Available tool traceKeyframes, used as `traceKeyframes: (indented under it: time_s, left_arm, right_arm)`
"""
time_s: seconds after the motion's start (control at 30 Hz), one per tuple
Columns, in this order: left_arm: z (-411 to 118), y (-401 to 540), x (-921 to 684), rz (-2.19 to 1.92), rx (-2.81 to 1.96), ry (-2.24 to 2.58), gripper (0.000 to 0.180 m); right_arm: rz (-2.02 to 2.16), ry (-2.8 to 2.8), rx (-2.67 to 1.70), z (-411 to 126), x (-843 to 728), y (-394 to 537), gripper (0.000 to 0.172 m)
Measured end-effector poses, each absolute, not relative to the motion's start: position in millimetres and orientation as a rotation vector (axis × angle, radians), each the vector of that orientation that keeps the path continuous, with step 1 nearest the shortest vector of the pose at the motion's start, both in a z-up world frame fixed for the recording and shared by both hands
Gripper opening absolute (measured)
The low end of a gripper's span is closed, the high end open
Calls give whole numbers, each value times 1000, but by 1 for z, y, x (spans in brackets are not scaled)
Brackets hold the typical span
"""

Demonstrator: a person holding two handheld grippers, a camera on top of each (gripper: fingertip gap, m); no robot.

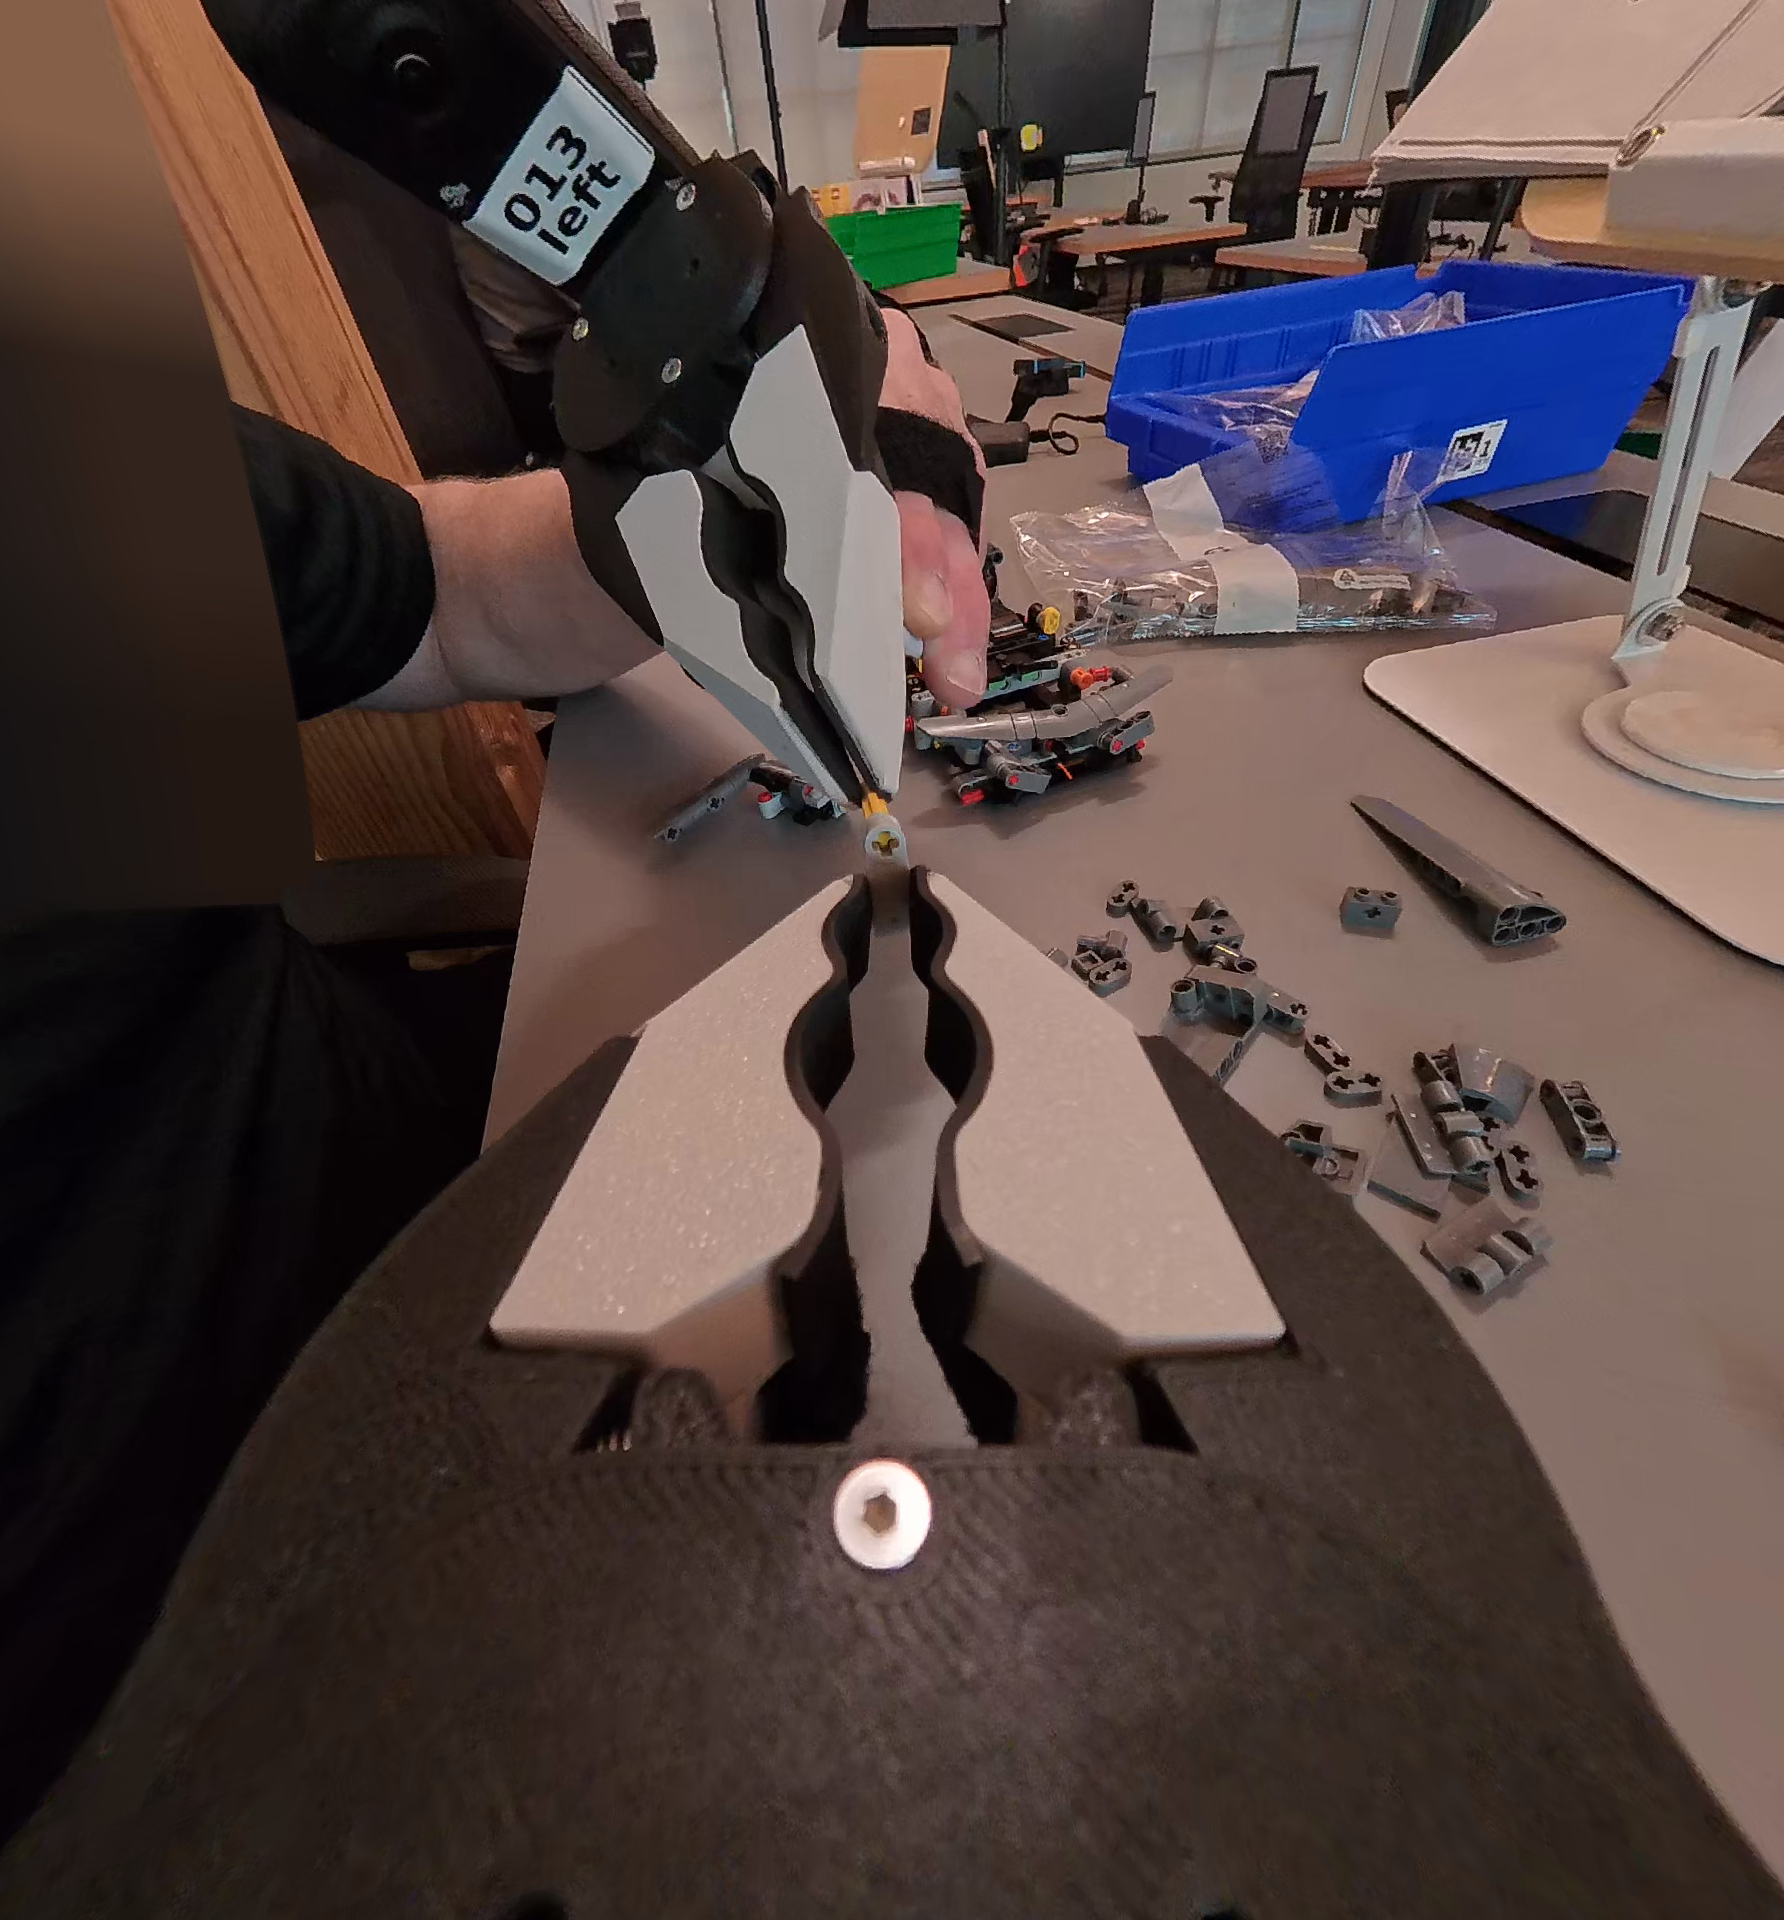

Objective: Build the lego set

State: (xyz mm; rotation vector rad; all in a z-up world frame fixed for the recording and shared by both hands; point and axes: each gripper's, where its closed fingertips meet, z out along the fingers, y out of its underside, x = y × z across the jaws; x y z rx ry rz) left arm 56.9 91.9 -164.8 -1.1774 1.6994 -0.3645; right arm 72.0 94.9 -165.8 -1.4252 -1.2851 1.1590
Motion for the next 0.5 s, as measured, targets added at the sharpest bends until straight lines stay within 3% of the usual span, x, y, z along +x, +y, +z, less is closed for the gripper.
traceKeyframes:
  time_s: [0.5]
  left_arm:
    - [-170, 92, 58, -357, -1189, 1716, 0]
  right_arm:
    - [1131, -1312, -1436, -171, 72, 95, 5]
